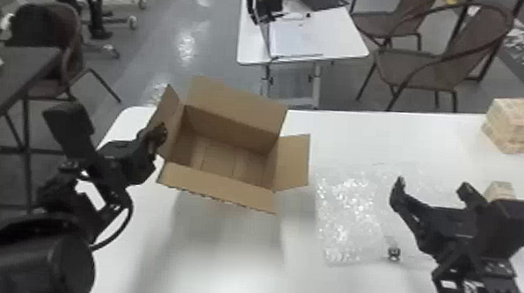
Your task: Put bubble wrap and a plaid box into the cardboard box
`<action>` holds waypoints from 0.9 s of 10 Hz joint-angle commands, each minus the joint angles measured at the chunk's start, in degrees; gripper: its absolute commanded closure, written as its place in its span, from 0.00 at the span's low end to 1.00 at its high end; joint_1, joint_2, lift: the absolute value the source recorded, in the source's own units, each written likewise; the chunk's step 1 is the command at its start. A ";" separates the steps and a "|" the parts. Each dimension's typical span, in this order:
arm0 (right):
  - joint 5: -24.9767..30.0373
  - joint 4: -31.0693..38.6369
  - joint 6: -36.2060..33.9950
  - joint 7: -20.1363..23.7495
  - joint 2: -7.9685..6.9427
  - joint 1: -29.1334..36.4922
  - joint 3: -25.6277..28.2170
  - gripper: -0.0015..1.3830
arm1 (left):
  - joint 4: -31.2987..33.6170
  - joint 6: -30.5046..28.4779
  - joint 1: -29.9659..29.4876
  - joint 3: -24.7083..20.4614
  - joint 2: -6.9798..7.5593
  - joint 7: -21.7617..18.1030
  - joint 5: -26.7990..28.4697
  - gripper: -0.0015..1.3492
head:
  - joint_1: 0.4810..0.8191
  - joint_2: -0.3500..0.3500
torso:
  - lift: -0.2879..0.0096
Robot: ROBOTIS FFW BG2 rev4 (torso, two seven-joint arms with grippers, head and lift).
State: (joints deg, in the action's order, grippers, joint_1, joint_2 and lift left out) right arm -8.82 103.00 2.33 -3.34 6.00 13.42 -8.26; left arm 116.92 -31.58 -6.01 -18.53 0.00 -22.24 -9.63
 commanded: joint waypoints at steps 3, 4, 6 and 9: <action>-0.06 1.24 -2.69 -0.09 0.15 -0.15 0.35 0.11 | 2.96 -1.12 -1.46 1.21 -0.15 0.00 0.13 0.90 | 0.63 0.68 | 0.60; -0.15 2.21 -5.41 -0.62 0.15 -0.24 0.97 0.11 | 3.31 -1.30 -1.55 1.30 -0.15 0.00 0.22 0.90 | 0.63 0.67 | 0.60; -0.06 6.60 -17.72 -0.97 0.24 -2.17 2.90 0.10 | 3.58 -1.12 -1.64 1.39 -0.15 0.00 0.57 0.90 | 0.63 0.65 | 0.60; -2.17 10.82 -38.02 1.76 2.70 -9.64 3.96 0.10 | 3.58 -0.77 -1.37 1.56 -0.15 0.00 1.19 0.90 | 0.63 0.63 | 0.60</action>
State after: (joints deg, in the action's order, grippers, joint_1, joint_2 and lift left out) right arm -10.08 113.33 -31.93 -1.76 7.99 5.49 -4.43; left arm 120.50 -32.41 -7.45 -17.02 0.00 -22.19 -8.48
